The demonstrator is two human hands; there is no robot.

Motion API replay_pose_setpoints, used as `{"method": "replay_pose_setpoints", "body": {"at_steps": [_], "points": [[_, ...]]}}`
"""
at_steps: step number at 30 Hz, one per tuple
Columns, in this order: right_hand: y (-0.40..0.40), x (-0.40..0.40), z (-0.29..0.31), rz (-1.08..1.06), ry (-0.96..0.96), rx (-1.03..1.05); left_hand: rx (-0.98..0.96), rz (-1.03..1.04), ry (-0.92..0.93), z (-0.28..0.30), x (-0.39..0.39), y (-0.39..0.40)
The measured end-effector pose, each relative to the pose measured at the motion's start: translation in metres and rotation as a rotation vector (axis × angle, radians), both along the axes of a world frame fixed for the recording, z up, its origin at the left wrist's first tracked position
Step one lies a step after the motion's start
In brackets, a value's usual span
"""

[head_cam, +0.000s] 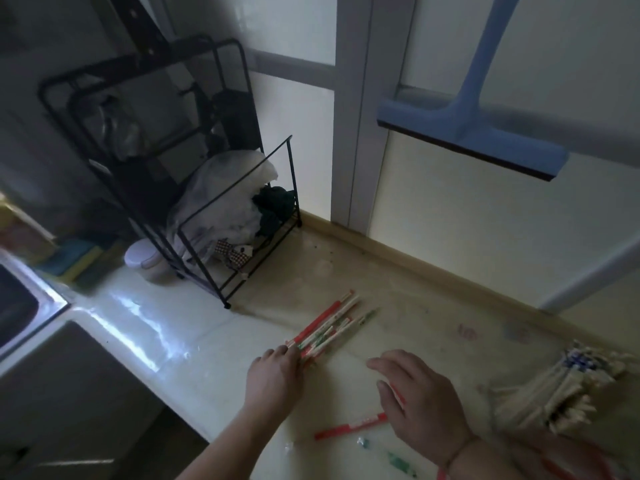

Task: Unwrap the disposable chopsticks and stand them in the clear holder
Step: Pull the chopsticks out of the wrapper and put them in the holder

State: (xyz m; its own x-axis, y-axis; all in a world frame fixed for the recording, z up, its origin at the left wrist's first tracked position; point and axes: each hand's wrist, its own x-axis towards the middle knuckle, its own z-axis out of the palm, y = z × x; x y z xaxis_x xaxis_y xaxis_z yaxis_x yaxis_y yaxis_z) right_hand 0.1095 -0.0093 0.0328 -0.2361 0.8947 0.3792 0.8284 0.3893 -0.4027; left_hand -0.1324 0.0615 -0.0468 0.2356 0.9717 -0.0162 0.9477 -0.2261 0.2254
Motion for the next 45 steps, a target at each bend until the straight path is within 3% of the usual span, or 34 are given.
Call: {"method": "replay_pose_setpoints", "body": {"at_steps": [5,8,10,12,14,18,20,24,29,33,37,38,39,40,42,43,45], "points": [[0.021,-0.009,-0.004,-0.083,-0.227,-0.117,0.039,-0.036,-0.180,0.033,-0.005,-0.001],[0.026,-0.008,-0.005,-0.161,-0.392,-0.184,-0.043,-0.077,-0.328,0.080,-0.010,0.002],[0.023,-0.005,-0.004,-0.214,-0.404,-0.180,-0.129,-0.176,-0.443,0.119,-0.011,0.004],[0.014,0.001,0.001,-0.248,-0.299,-0.130,-0.280,-0.235,-0.581,0.152,-0.009,0.007],[-0.003,0.008,0.011,-0.252,-0.113,-0.145,-0.421,-0.166,-0.843,0.171,-0.004,0.010],[-0.060,0.016,0.027,-0.238,0.418,-0.546,-0.552,0.137,-1.405,0.177,0.031,0.004],[-0.088,0.014,0.031,-0.208,0.548,-0.559,-0.634,0.250,-1.569,0.177,0.062,-0.008],[-0.119,0.020,0.069,-0.254,0.797,-0.665,-0.694,0.327,-1.650,0.186,0.123,-0.038],[-0.143,0.051,0.091,-0.304,0.893,-0.799,-0.663,0.253,-1.582,0.199,0.170,-0.071],[-0.164,0.066,0.096,-0.320,0.949,-0.724,-0.692,0.180,-1.522,0.204,0.192,-0.094],[-0.187,0.085,0.070,-0.238,0.826,-0.489,-0.712,0.156,-1.497,0.205,0.208,-0.113],[-0.191,0.089,0.052,-0.223,0.910,-0.456,-0.711,0.153,-1.492,0.205,0.212,-0.115],[-0.191,0.090,0.050,-0.071,1.106,-0.459,-0.710,0.145,-1.484,0.205,0.214,-0.118],[-0.193,0.084,0.057,0.003,1.230,-0.549,-0.711,0.133,-1.475,0.205,0.217,-0.120],[-0.205,0.082,0.080,-0.232,1.186,-0.608,-0.723,0.094,-1.448,0.204,0.222,-0.127],[-0.202,0.081,0.077,-0.155,1.216,-0.594,-0.735,0.076,-1.431,0.203,0.224,-0.132],[-0.207,0.085,0.065,-0.263,1.105,-0.636,-0.756,0.056,-1.403,0.201,0.228,-0.143]]}}
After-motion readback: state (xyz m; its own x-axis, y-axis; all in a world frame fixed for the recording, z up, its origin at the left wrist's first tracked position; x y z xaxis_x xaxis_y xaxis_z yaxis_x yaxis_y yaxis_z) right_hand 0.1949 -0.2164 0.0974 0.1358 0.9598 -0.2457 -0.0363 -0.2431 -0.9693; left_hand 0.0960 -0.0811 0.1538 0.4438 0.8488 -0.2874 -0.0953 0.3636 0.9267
